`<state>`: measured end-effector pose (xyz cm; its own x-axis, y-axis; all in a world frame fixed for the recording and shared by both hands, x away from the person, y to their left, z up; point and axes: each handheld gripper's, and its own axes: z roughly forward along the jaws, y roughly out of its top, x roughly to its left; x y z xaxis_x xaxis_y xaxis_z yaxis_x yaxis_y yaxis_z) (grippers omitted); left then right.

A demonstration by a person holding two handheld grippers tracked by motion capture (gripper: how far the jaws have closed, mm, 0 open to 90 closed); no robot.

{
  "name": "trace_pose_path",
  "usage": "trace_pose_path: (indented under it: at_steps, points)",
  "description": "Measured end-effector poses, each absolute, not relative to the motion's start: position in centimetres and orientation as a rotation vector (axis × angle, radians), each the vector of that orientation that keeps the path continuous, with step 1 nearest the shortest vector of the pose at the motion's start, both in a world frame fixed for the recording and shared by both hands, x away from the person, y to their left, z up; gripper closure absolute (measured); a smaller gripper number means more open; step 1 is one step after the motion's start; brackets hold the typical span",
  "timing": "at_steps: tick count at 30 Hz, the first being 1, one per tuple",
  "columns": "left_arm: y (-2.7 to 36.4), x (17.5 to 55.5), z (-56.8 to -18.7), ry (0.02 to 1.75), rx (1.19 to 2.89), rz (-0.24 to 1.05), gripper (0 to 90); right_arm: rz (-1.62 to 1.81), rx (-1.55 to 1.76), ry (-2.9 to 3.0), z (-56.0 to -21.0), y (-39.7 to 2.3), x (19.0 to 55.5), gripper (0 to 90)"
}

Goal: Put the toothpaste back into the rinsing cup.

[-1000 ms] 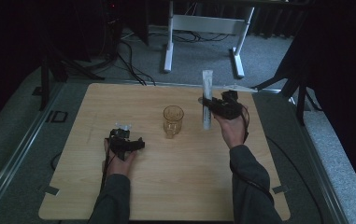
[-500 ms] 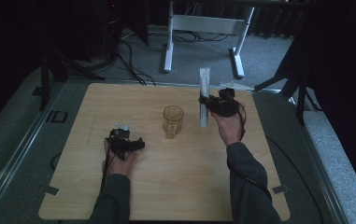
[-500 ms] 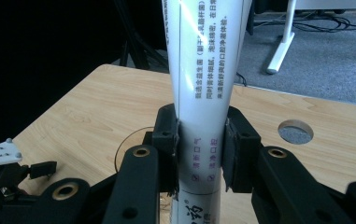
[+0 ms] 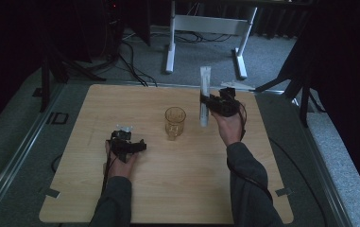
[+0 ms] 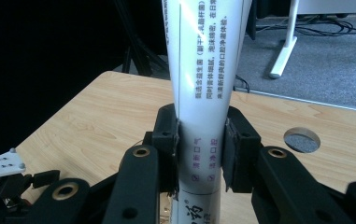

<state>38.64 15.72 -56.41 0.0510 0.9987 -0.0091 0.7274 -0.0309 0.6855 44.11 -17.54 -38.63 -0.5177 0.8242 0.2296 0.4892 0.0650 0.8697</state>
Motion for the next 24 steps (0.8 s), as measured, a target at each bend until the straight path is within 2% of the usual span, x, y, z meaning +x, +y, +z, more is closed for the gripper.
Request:
trace_pose_path:
  at_steps: [24]
  points:
    - [15.7, 38.6, -56.4, 1.729, 1.811, 0.676, 2.0, 1.453, 1.330, 2.018, -39.1, -16.1, 44.9, 70.5]
